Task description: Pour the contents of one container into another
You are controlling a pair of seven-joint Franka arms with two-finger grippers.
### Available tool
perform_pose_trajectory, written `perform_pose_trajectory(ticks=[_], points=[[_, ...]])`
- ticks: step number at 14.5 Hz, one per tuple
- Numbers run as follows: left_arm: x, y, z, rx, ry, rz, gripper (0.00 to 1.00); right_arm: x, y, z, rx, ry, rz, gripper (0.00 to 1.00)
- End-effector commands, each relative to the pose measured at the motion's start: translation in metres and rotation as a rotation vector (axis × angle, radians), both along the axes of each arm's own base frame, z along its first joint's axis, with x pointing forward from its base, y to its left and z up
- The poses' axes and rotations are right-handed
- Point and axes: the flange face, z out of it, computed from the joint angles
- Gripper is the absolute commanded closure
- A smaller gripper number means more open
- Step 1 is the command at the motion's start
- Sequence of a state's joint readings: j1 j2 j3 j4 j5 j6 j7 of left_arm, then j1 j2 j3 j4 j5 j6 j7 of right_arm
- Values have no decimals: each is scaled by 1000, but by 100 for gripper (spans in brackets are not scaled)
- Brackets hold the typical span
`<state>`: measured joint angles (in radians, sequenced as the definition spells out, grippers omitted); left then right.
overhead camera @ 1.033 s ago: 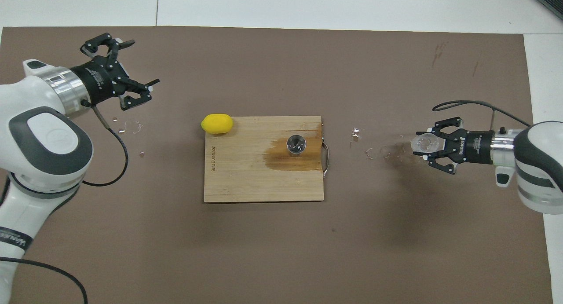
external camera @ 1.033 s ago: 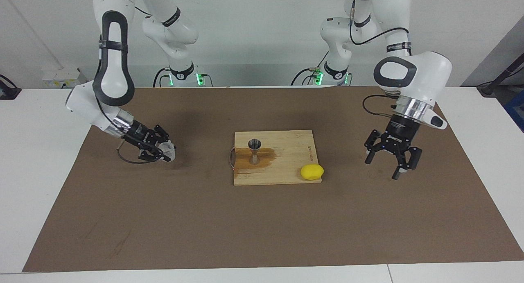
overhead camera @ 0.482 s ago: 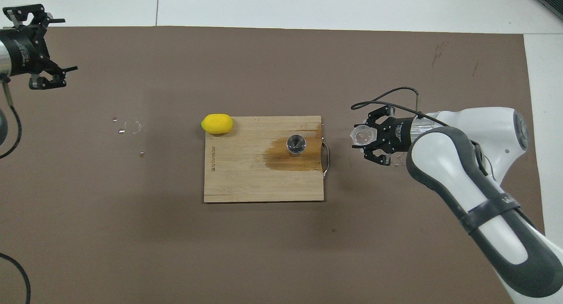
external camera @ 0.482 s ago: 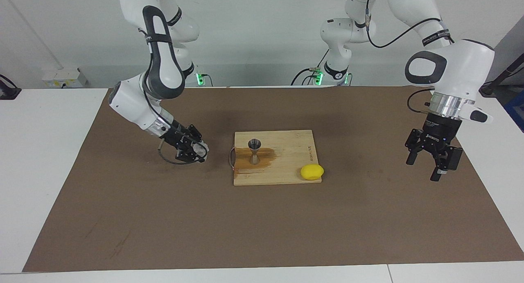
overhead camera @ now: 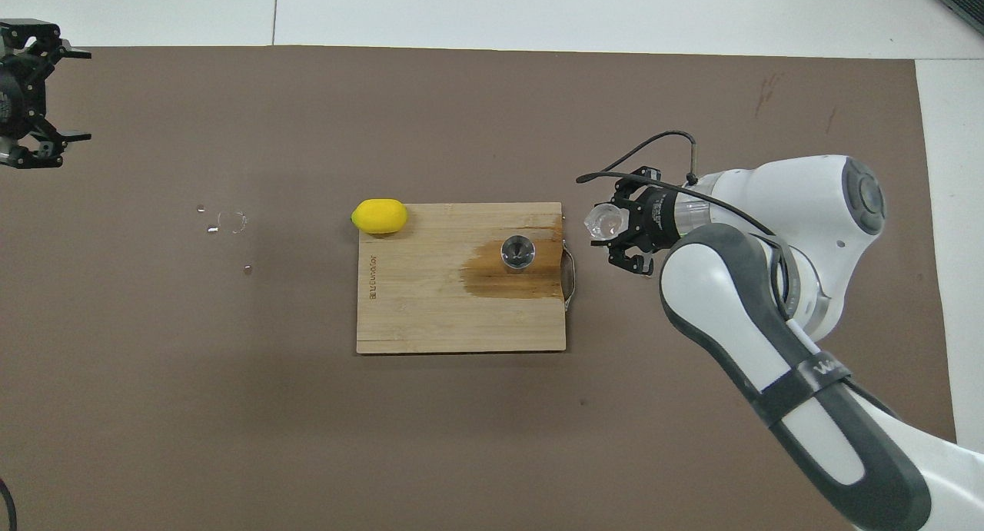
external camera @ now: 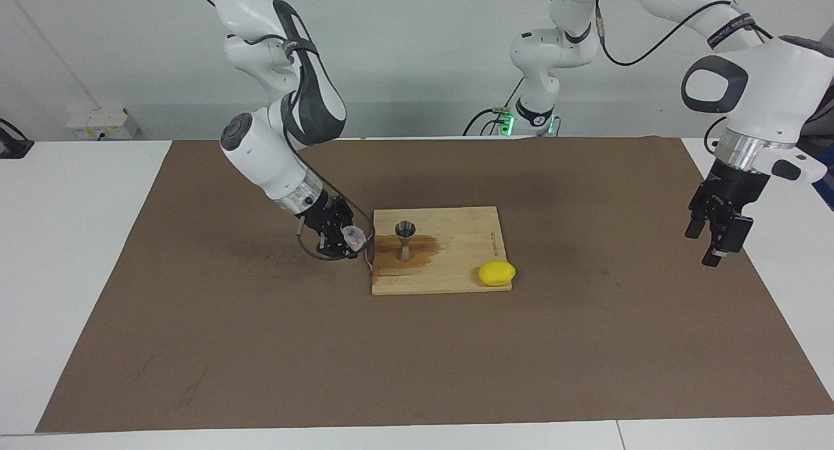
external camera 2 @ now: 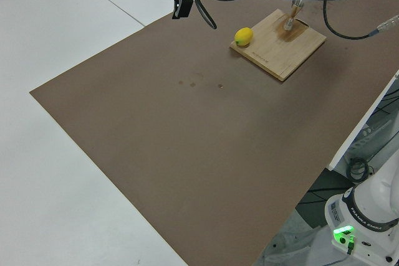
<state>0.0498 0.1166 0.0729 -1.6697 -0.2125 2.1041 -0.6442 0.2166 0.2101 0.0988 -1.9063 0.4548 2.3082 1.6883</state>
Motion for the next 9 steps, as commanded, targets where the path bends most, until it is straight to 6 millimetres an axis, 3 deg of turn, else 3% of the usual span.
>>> perform_pose_trajectory(ticks=[1,4,6,8,9], points=[[-19,21,4,85,47,-241,0,13,23,16,-54,9,3,100],[-41,14,17,202,126,-533,0,3,51,19,-122,-10,76,100],[-59,0,27,250,197,-692,0,2,55,19,-130,-9,79,100],[-76,-39,46,260,231,-812,0,-7,74,19,-185,-33,133,100],[-87,-50,55,264,248,-843,0,-9,76,18,-210,-41,149,100]])
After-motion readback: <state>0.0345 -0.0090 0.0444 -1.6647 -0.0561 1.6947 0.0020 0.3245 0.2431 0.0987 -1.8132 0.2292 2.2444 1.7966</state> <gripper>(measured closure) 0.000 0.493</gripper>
